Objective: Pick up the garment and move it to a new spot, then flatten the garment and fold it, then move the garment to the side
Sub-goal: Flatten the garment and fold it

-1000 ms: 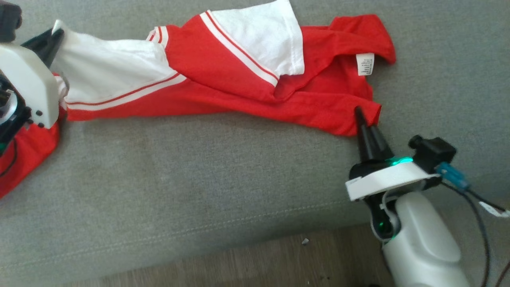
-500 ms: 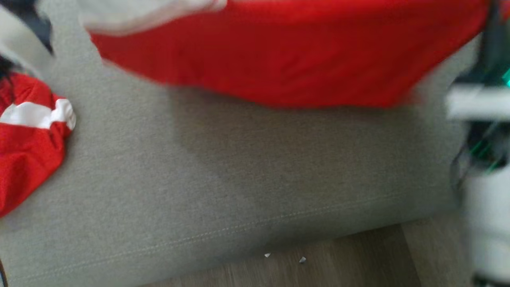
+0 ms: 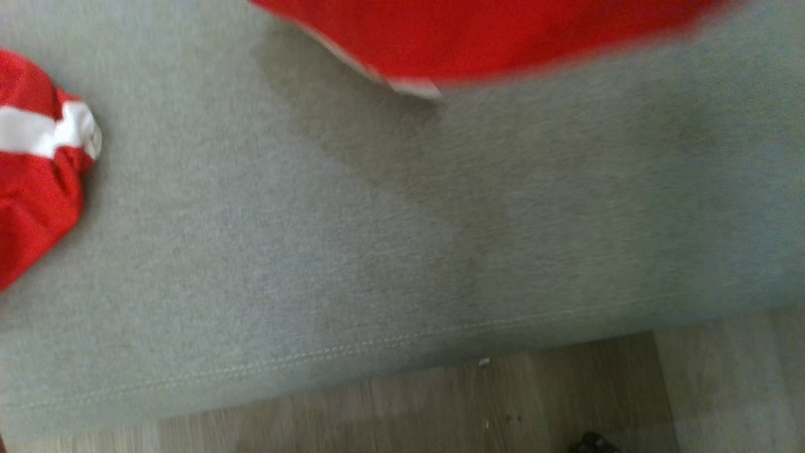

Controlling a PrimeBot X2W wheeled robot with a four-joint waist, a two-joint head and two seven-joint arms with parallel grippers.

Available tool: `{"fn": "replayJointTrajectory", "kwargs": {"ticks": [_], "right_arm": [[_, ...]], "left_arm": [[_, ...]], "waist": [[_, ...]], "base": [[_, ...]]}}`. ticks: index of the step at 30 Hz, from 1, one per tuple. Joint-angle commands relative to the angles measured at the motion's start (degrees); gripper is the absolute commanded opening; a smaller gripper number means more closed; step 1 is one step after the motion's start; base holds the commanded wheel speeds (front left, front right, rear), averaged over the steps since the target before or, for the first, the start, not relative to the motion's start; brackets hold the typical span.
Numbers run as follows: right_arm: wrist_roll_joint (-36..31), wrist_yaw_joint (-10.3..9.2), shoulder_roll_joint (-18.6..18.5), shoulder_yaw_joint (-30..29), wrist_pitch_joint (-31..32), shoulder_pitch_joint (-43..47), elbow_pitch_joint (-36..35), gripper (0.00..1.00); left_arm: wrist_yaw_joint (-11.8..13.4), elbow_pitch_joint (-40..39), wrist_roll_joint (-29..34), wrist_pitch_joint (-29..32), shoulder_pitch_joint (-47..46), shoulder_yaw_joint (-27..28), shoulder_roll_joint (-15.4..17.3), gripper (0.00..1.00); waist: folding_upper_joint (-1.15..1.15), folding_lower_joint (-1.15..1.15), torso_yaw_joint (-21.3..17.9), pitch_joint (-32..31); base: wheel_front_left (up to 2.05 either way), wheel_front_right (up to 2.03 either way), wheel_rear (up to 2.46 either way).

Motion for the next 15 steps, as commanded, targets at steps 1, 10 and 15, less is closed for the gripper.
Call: {"fn": "replayJointTrajectory", "kwargs": {"ticks": [1,10,15], "right_arm": [[-1.30,0.36,0.72,0.97,-2.18,-4.86,0.59,0.00],[-7.23,0.36,-1.64,4.00,-18.57,-21.83,10.53,0.00],[-6.97,0.36,-4.15,7.53,-20.33,-20.67,10.77,0.00]], "left_arm": [[0.90,1.06,2.84,-4.62,-6.32,1.79,1.38,0.00],[7.56,6.11,13.24,-20.67,-22.01,4.30,-3.14,0.00],[8.21,-8.76,14.16,-20.72,-13.28,10.45,-3.36,0.00]], "waist": [[0.00,0.00,2.72,5.44],[0.00,0.00,6.64,13.70],[0.00,0.00,9.72,16.29]], "base": [[0.00,0.00,0.00],[0.00,0.00,0.00],[0.00,0.00,0.00]]}}
